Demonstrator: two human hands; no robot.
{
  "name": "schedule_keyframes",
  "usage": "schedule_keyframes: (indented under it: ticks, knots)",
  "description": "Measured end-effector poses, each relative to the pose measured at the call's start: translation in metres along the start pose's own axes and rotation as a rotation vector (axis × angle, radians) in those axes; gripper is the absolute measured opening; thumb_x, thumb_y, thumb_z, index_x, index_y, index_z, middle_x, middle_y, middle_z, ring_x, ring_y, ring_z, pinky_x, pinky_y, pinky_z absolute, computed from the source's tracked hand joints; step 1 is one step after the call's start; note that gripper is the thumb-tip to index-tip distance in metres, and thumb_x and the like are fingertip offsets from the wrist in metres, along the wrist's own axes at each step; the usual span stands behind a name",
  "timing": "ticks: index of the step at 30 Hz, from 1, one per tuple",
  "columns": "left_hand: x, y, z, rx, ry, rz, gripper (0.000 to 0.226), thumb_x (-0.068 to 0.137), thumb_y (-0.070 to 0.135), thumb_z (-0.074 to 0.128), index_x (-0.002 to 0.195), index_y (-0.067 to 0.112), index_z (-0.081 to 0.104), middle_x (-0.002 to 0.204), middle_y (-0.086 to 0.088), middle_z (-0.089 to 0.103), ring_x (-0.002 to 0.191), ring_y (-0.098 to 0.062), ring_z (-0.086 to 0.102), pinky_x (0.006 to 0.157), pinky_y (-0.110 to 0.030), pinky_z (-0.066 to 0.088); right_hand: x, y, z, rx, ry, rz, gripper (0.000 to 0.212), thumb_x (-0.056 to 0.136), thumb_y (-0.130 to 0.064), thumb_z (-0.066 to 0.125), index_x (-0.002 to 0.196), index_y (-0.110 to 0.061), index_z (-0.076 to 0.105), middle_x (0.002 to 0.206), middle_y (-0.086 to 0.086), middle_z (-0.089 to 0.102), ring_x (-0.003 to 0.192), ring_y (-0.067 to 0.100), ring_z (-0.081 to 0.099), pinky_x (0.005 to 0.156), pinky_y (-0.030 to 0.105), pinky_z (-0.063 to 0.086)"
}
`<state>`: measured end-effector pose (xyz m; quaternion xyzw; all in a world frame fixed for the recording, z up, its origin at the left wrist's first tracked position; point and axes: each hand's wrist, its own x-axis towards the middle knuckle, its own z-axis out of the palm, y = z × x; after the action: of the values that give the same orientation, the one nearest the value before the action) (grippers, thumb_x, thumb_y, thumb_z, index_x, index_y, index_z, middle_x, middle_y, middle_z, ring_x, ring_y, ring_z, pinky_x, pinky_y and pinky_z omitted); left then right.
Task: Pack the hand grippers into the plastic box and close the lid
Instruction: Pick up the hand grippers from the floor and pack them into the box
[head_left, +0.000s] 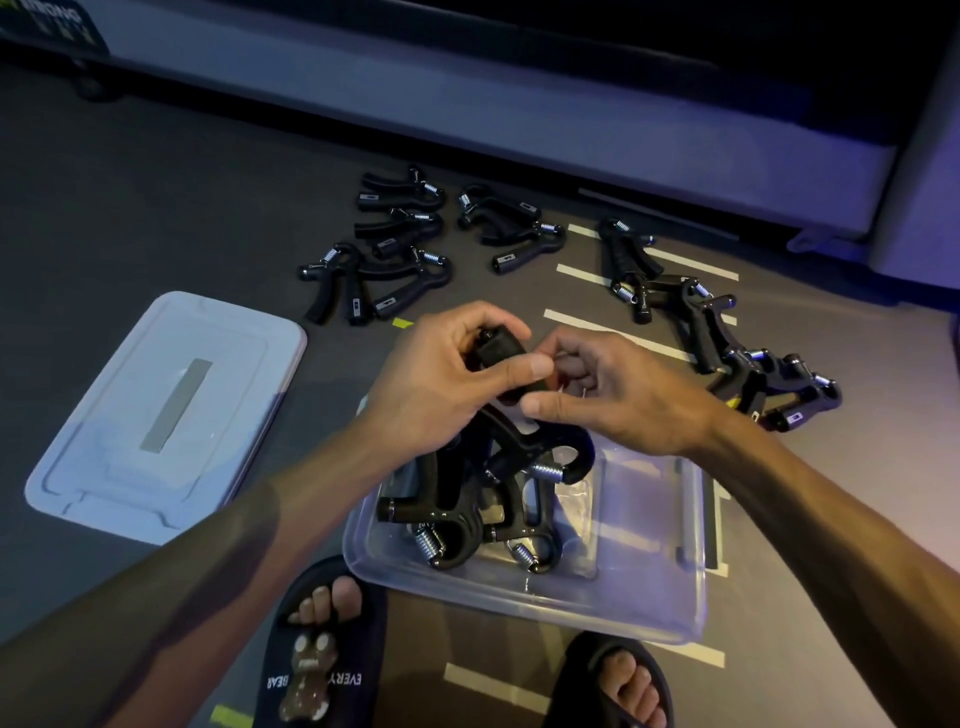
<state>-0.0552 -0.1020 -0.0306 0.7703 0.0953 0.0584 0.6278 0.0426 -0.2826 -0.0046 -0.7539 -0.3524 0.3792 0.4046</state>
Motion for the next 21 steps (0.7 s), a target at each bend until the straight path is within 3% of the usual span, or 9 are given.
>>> schedule_keyframes:
  ticks: [2, 5, 7, 9, 13, 17, 19, 21]
  knots:
    - [-0.001, -0.002, 0.000, 0.174, -0.022, 0.013, 0.035, 0.087, 0.052, 0.071, 0.115, 0.030, 0.068, 0.089, 0.018, 0.073, 0.084, 0.002, 0.068, 0.079, -0.024, 0.052, -0.004, 0.001, -0.001, -0.003, 0.001, 0.049, 0.029, 0.090, -0.023, 0.071, 0.110, -0.007, 0.057, 0.078, -0.001, 0.072, 0.062, 0.008, 0.060, 0.061, 0.026, 0.047]
    - [-0.001, -0.010, -0.009, 0.332, 0.027, 0.037, 0.027, 0.100, 0.047, 0.056, 0.121, 0.032, 0.065, 0.104, 0.020, 0.073, 0.105, 0.005, 0.065, 0.096, -0.031, 0.049, -0.013, 0.010, -0.011, -0.027, -0.004, 0.194, 0.024, 0.092, -0.021, 0.067, 0.109, -0.008, 0.056, 0.085, 0.007, 0.075, 0.081, 0.026, 0.072, 0.073, 0.040, 0.058]
    - [-0.003, -0.019, -0.017, 0.422, 0.079, 0.058, 0.024, 0.103, 0.041, 0.054, 0.120, 0.030, 0.066, 0.109, 0.018, 0.071, 0.110, 0.002, 0.061, 0.099, -0.029, 0.046, -0.019, 0.022, -0.013, -0.152, -0.011, 0.341, 0.016, 0.093, -0.026, 0.066, 0.101, -0.015, 0.058, 0.081, 0.006, 0.073, 0.077, 0.026, 0.070, 0.069, 0.033, 0.055]
    - [-0.006, -0.031, -0.023, 0.487, 0.090, 0.055, 0.022, 0.104, 0.038, 0.053, 0.119, 0.030, 0.067, 0.112, 0.018, 0.068, 0.113, -0.003, 0.058, 0.099, -0.028, 0.044, -0.023, 0.039, -0.006, -0.298, -0.021, 0.521, 0.017, 0.093, -0.030, 0.066, 0.096, -0.015, 0.058, 0.079, 0.007, 0.071, 0.074, 0.023, 0.068, 0.070, 0.034, 0.052]
    - [-0.009, -0.050, -0.025, 0.514, 0.090, 0.075, 0.023, 0.103, 0.036, 0.053, 0.116, 0.030, 0.070, 0.112, 0.017, 0.068, 0.115, -0.007, 0.057, 0.100, -0.030, 0.044, -0.020, 0.075, 0.019, -0.401, -0.014, 0.734, 0.023, 0.091, -0.032, 0.060, 0.104, -0.014, 0.056, 0.101, 0.011, 0.066, 0.088, 0.028, 0.065, 0.075, 0.037, 0.053]
    - [-0.007, -0.053, -0.025, 0.444, 0.126, 0.038, 0.020, 0.103, 0.031, 0.056, 0.113, 0.032, 0.073, 0.110, 0.020, 0.069, 0.114, -0.001, 0.056, 0.098, -0.020, 0.041, -0.010, 0.089, 0.042, -0.220, 0.002, 0.770, 0.009, 0.097, -0.020, 0.057, 0.090, -0.017, 0.054, 0.088, 0.014, 0.065, 0.072, 0.032, 0.065, 0.060, 0.040, 0.059]
    - [-0.008, -0.053, -0.024, 0.442, 0.135, 0.047, 0.019, 0.102, 0.028, 0.057, 0.112, 0.031, 0.073, 0.110, 0.021, 0.068, 0.114, 0.002, 0.055, 0.097, -0.013, 0.039, -0.006, 0.096, 0.053, -0.072, 0.009, 0.809, 0.015, 0.099, -0.014, 0.055, 0.085, -0.018, 0.052, 0.073, 0.008, 0.058, 0.058, 0.023, 0.058, 0.049, 0.032, 0.054]
    - [-0.010, -0.052, -0.023, 0.438, 0.147, 0.065, 0.019, 0.102, 0.023, 0.058, 0.112, 0.027, 0.074, 0.109, 0.023, 0.067, 0.113, 0.005, 0.054, 0.095, -0.007, 0.035, -0.006, 0.107, 0.061, -0.018, -0.003, 0.806, 0.013, 0.099, -0.013, 0.055, 0.088, -0.020, 0.053, 0.072, 0.005, 0.056, 0.054, 0.017, 0.053, 0.047, 0.025, 0.050]
